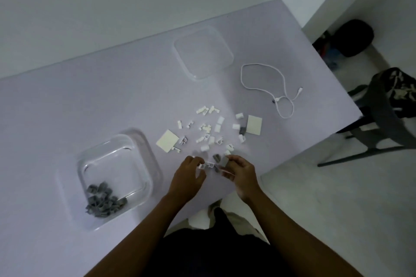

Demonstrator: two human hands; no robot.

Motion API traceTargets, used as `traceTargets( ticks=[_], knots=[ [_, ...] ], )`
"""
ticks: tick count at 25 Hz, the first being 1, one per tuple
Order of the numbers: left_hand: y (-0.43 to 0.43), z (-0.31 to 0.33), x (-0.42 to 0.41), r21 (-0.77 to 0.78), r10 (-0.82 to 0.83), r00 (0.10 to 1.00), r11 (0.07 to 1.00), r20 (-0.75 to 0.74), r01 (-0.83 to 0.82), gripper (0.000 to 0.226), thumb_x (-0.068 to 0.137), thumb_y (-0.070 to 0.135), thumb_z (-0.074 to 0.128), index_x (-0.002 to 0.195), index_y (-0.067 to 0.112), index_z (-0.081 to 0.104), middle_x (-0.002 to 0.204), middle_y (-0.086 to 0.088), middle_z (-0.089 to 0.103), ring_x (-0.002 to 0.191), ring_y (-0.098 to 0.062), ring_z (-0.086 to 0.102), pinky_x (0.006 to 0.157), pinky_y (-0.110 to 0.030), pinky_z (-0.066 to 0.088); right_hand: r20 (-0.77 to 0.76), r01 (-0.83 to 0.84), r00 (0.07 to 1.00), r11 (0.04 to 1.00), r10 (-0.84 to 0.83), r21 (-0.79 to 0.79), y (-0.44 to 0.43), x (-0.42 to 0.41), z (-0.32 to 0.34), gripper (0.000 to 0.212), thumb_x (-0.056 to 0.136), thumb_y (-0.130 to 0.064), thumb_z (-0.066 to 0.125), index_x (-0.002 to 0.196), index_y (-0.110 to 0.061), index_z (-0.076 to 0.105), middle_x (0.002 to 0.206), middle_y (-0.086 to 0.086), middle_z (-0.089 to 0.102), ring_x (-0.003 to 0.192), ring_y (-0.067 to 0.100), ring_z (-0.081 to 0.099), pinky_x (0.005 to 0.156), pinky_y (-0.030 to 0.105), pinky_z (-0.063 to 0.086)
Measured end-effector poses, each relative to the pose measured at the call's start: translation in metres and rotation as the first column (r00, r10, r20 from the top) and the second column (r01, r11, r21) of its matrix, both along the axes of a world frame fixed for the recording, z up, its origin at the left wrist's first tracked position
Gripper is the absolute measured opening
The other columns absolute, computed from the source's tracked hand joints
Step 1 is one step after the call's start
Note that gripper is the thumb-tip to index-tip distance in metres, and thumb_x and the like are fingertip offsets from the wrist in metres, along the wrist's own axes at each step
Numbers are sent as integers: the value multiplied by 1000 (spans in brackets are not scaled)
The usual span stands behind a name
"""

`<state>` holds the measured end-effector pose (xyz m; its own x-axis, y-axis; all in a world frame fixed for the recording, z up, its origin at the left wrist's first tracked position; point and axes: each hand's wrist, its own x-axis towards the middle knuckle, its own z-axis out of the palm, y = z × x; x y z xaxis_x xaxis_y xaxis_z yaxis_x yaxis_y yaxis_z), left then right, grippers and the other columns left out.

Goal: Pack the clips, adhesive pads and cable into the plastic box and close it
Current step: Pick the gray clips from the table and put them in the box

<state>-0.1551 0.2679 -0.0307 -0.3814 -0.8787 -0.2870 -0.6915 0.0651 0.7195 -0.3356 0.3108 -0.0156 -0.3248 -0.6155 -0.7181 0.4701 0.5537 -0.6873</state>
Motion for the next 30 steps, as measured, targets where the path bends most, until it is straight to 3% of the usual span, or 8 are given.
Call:
traceTargets(
  ticks=[5, 8, 12, 18, 20, 24, 27, 30],
  knots=[
    [9, -16, -45, -109, -302, 934, 939, 191, 326, 28, 90, 19, 60, 118, 20, 64, 121, -6, 58, 105, -25, 59, 83, -33, 53, 372, 32, 928, 998, -14, -44, -10, -52, 19, 31, 90, -14, 37, 86, -1, 65, 78, 17, 63, 70, 29, 62, 59, 32, 47],
    [14, -25, -63, -142, -278, 916, 934, 290, 329, 21, 90, 16, 59, 109, 16, 68, 116, -10, 59, 102, -29, 58, 77, -35, 50, -120, -374, 920, 927, 374, 23, -28, -67, 4, 29, 94, -27, 55, 81, -6, 71, 67, 3, 58, 54, 13, 50, 52, 27, 38],
    [16, -32, -57, -157, -98, 966, 978, 238, 137, 14, 90, 17, 62, 101, 17, 70, 105, -6, 63, 97, -25, 58, 74, -31, 48, -625, -793, 305, 555, 719, 252, -43, -62, -23, 18, 86, -30, 72, 97, -15, 73, 94, 3, 74, 85, 16, 67, 78, 31, 56],
    [8, 1, -32, 207, 617, 774, 783, -141, -586, 12, 96, 21, 58, 99, 16, 69, 96, 3, 71, 85, -16, 64, 75, -23, 49, -734, -808, -33, 414, 678, 419, -55, -34, -45, 28, 88, -39, 66, 92, -11, 68, 95, 10, 70, 88, 27, 65, 66, 30, 44],
    [-1, 7, -28, 565, 810, 530, 566, -249, -600, 19, 99, 17, 52, 100, 9, 69, 95, -7, 70, 87, -25, 66, 72, -31, 54, -717, -817, 37, 435, 696, 380, -58, -31, -45, 23, 88, -34, 67, 87, -11, 68, 87, 6, 70, 81, 22, 65, 63, 26, 40],
    [-27, 21, -42, 890, 950, 168, 305, -261, -340, 24, 92, 6, 41, 90, 3, 65, 78, -13, 58, 67, -25, 56, 54, -32, 49, -100, -692, 717, 721, 690, 17, -65, -53, -25, 13, 85, -24, 69, 76, -15, 70, 57, -3, 48, 51, 12, 40, 50, 25, 32],
    [-50, 24, -77, 762, 856, 472, 445, -210, -469, 24, 90, 14, 45, 77, 5, 64, 63, -8, 53, 53, -21, 43, 49, -27, 33, 379, -518, 754, 840, 537, -160, -62, -86, 3, 20, 82, -24, 47, 70, -12, 59, 56, 0, 38, 48, 13, 26, 47, 26, 16],
    [-71, 9, -123, 279, 442, 896, 864, -24, -419, 27, 92, 28, 55, 76, 7, 62, 67, -2, 61, 61, -20, 56, 59, -27, 38, 444, -373, 781, 898, 439, -231, -61, -118, 24, 26, 83, -26, 39, 81, -7, 57, 66, 6, 48, 49, 14, 31, 49, 27, 16]
  ],
)
